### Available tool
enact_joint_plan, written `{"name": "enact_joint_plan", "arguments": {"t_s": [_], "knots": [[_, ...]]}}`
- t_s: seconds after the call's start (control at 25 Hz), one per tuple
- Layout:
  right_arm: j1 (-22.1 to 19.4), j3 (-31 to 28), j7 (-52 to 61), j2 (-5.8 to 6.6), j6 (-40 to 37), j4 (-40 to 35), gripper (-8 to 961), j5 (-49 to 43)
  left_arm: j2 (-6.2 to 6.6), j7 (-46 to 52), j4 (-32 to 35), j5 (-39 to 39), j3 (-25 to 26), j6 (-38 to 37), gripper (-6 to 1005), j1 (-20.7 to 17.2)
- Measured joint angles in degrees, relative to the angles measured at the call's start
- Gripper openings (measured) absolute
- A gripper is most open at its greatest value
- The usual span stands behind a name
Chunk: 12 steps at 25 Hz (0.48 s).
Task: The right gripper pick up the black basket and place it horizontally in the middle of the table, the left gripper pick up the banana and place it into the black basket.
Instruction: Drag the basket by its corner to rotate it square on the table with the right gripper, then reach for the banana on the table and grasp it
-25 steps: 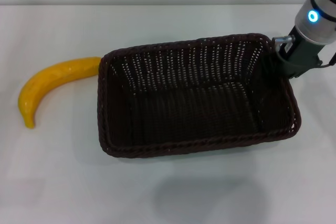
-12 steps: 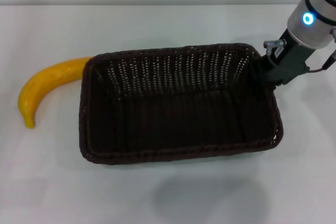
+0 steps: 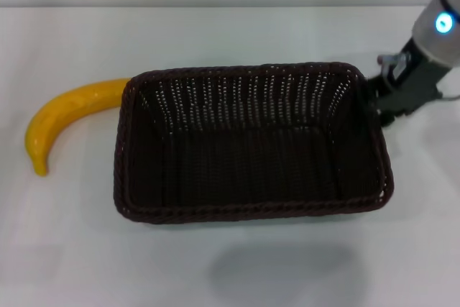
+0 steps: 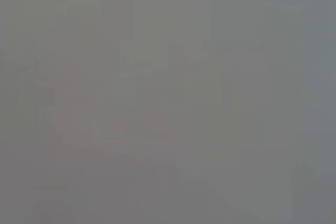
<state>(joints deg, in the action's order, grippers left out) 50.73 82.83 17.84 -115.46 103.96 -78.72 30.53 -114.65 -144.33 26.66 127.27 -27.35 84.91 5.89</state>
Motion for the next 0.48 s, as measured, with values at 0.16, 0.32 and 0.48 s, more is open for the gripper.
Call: {"name": "enact_joint_plan", "arguments": {"t_s": [0.16, 0.32, 0.48], "knots": [[-2.15, -2.54, 0.72, -0.05, 1.38, -8.92, 383, 1.47, 0.00, 1.79, 0.00, -0.28, -0.47, -2.01, 741, 0.01], [-5.31, -2.95, 1.02, 0.23, 1.90, -17.29, 384, 0.27, 0.14, 8.21, 2.71, -3.05, -0.44, -2.57, 742, -0.68], [-11.82, -2.47, -2.87, 0.32, -1.19, -26.57, 384, -5.24, 1.08, 25.52, 11.75, -12.43, -0.18, -4.97, 742, -1.91]]}}
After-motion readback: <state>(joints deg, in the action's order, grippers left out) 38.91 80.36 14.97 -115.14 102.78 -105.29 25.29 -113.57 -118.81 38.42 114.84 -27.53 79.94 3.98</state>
